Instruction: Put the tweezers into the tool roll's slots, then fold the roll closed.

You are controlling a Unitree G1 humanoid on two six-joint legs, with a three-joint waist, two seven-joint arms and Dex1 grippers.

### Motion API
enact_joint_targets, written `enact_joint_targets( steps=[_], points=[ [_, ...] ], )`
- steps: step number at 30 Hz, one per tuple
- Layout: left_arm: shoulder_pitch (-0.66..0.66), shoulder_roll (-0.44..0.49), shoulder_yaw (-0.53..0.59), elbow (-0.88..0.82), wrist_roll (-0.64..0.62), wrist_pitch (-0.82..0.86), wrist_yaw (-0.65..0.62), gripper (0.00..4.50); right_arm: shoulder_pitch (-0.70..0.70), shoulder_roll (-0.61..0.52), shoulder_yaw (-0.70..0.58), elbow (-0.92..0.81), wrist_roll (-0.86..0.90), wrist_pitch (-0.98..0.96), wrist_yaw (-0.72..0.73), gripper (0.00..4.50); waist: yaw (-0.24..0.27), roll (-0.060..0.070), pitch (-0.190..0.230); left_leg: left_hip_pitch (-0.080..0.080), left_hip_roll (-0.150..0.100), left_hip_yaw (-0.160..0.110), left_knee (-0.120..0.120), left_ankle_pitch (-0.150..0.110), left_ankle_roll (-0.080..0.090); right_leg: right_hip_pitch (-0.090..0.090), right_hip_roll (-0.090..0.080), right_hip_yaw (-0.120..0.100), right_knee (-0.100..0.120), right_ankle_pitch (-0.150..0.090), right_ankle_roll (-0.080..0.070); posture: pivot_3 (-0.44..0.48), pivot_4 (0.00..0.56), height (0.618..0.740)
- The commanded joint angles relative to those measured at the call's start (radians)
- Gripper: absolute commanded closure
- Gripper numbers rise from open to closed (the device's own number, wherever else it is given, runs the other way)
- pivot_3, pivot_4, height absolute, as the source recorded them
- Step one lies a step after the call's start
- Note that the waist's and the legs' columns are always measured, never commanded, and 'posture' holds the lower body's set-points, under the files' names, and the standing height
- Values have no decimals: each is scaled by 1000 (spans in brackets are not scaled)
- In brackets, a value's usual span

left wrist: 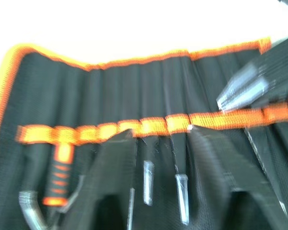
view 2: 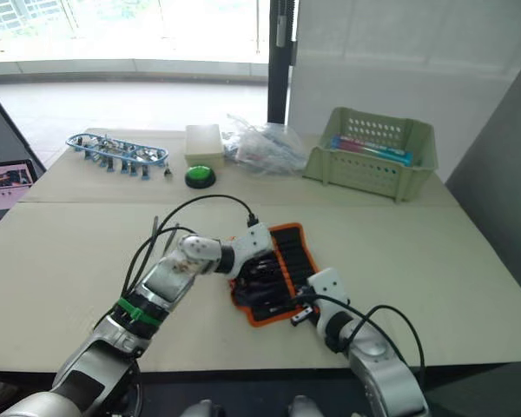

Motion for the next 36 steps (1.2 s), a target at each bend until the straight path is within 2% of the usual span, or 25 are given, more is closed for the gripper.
enact_joint_targets(
  steps=[1, 3, 4, 8, 11, 14, 18, 21, 25, 29, 36],
  points=[
    [46, 96, 146, -174, -94, 97, -18, 841, 36, -3, 26, 18, -2, 40, 10, 4500, -6, 0, 0, 0, 0, 0, 0, 0, 0, 0, 0, 0, 0, 0, 0, 0, 150, 738],
    [110, 183, 245, -252, -144, 158, -20, 171, 42, -5, 24, 16, 1, 28, 16, 4500, -14, 1, 0, 1, 1, -1, 0, 0, 0, 0, 0, 0, 0, 0, 0, 0, 150, 738],
    [131, 207, 270, -273, -159, 176, -15, 78, 43, -6, 23, 15, 1, 25, 18, 4500, -16, 1, 0, 1, 1, -1, 0, 0, 0, 0, 0, 0, 0, 0, 0, 0, 150, 738],
    [310, 325, 449, -331, -185, 207, 34, 78, 51, -10, 22, 8, 4, 16, 29, 4500, -17, 1, 0, 2, 1, -1, 0, 0, 0, 1, 0, -1, 0, 0, 0, 0, 150, 738],
    [511, 364, 621, -402, -186, 189, 90, 78, 53, -18, 17, 18, 1, 16, 34, 4500, -21, 2, 1, 2, 1, -1, -1, 0, 0, 1, -1, -1, 0, -1, -1, 0, 150, 738],
    [741, 290, 828, -480, -196, 103, 172, 78, 44, -22, 9, 39, -1, 17, 40, 4500, -19, 1, 1, 2, 2, 0, -1, 0, 0, 1, -2, -2, 0, 0, -4, 0, 150, 738],
    [984, 168, 979, -524, -209, -27, 229, 78, 32, -31, 5, 64, 3, 12, 60, 4500, -16, -1, -1, 5, 2, 1, -1, 0, 0, 2, -6, -2, 0, -3, -10, 0, 150, 738],
    [1078, 119, 1023, -534, -244, -90, 232, 78, 22, -41, -1, 80, 5, 7, 78, 4500, -7, -5, -1, 5, 2, 2, -1, -2, -4, 1, -7, -2, -1, -4, -10, 0, 150, 738],
    [1141, 56, 1085, -549, -336, -86, 258, 78, 6, -54, -7, 102, 9, 3, 98, 4500, 2, -7, -1, 7, 5, 1, -1, -7, -11, -1, -9, -4, -5, -4, -11, 0, 150, 738],
    [1179, 40, 1071, -577, -366, -80, 286, 78, -10, -55, 1, 117, 7, 0, 113, 4500, 2, -7, -1, 7, 7, 1, -1, -7, -12, -1, -8, -3, -6, -4, -12, 0, 150, 738],
    [1140, 77, 993, -574, -349, -75, 339, 78, -22, -45, 5, 125, 1, 1, 119, 4500, -1, -7, -1, 8, 10, 6, -1, -7, -12, -1, -6, -3, -5, -4, -12, 0, 150, 738]
  ],
)
